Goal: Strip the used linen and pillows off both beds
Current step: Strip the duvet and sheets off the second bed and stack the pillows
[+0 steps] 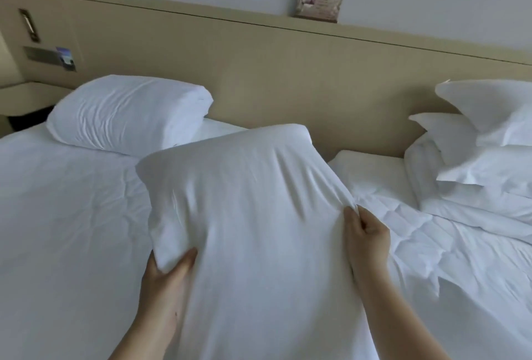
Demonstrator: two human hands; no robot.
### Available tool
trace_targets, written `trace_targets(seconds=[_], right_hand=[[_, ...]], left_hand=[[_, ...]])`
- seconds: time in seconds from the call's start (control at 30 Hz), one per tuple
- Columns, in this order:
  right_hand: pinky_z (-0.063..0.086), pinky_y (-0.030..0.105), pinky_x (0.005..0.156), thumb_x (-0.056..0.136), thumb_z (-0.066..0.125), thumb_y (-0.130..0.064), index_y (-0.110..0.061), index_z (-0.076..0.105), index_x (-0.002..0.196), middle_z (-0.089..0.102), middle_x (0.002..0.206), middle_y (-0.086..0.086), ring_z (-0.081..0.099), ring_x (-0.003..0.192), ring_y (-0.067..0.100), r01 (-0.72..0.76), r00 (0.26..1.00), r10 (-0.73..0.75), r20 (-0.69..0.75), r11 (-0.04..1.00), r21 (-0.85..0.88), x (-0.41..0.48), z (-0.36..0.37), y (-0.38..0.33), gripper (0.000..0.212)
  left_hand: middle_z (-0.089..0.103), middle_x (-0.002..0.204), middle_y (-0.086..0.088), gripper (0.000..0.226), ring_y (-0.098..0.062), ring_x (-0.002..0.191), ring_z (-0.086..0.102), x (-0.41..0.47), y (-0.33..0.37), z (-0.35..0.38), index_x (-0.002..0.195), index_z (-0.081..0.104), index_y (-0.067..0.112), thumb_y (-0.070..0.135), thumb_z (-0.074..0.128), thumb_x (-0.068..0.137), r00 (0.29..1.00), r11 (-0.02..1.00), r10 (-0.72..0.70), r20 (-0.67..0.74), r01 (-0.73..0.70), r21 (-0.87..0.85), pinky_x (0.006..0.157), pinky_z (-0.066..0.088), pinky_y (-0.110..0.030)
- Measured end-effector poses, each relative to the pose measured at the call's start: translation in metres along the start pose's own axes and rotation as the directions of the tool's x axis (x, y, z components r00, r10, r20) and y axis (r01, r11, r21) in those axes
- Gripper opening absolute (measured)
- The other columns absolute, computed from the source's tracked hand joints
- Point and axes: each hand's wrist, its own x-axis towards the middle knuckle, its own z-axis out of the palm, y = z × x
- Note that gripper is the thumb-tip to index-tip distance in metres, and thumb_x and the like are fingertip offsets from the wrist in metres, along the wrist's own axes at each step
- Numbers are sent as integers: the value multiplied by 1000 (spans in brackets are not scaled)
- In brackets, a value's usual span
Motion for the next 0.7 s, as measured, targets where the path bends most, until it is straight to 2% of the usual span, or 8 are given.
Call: trace_targets(seconds=[0.1,0.2,0.3,0.4,0.47,0.57,0.6,0.7], right_hand=[[32,14,49,91,49,-12,-7,53,61,42,53,-6,39,55,9,-2,997,1,74,1000,3,72,29,3,31],[28,16,48,91,47,-11,-17,45,54,37,50,-7,34,52,7,6,993,-4,115,1000,-17,130,60,6,38],[24,18,45,91,47,-10,-14,32,54,29,51,-5,29,48,6,36,989,-30,145,998,-43,183,104,11,40],[21,21,46,91,48,-10,-9,33,57,27,49,-5,25,51,7,63,981,-60,185,998,-12,244,161,13,38],[20,20,45,91,49,-10,-11,29,55,31,44,-6,26,49,7,93,971,-96,219,995,22,284,203,5,41],[19,19,44,91,50,-7,-12,26,55,26,48,-7,26,46,7,156,961,-170,216,985,79,340,269,-18,44],[19,19,43,91,50,-6,-13,24,54,24,51,-2,25,45,7,177,958,-193,212,980,94,358,291,-28,45],[22,18,43,91,50,-7,-14,26,52,24,52,2,25,46,7,233,936,-250,248,968,95,407,354,-57,46]], left_hand=[[63,105,-2,74,-22,99,59,49,-7,46,116,53,26,29,78,46,998,1000,16,-67,-15,20,91,41,-33],[63,100,4,61,-20,93,60,93,-12,81,113,54,24,22,66,54,994,1000,7,-111,-5,18,87,41,-32],[62,92,9,53,-11,84,59,147,-19,103,101,56,25,22,68,50,986,1000,19,-167,-20,-5,82,43,-30],[61,88,12,57,-5,80,57,211,-16,124,94,57,30,27,74,39,960,997,72,-270,-74,2,65,53,-11],[60,86,13,49,-4,78,56,260,-10,136,94,58,29,15,77,51,946,993,113,-305,-119,-3,61,51,-6],[60,88,11,48,-7,80,57,337,11,153,103,56,26,3,76,66,938,983,166,-306,-182,-25,77,48,-27],[60,89,11,45,-7,80,57,362,20,159,100,56,27,1,75,68,930,979,184,-317,-203,-25,78,45,-29],[60,88,11,40,-5,79,58,427,44,170,88,54,33,-3,67,77,902,967,233,-362,-254,-8,64,46,-18]])
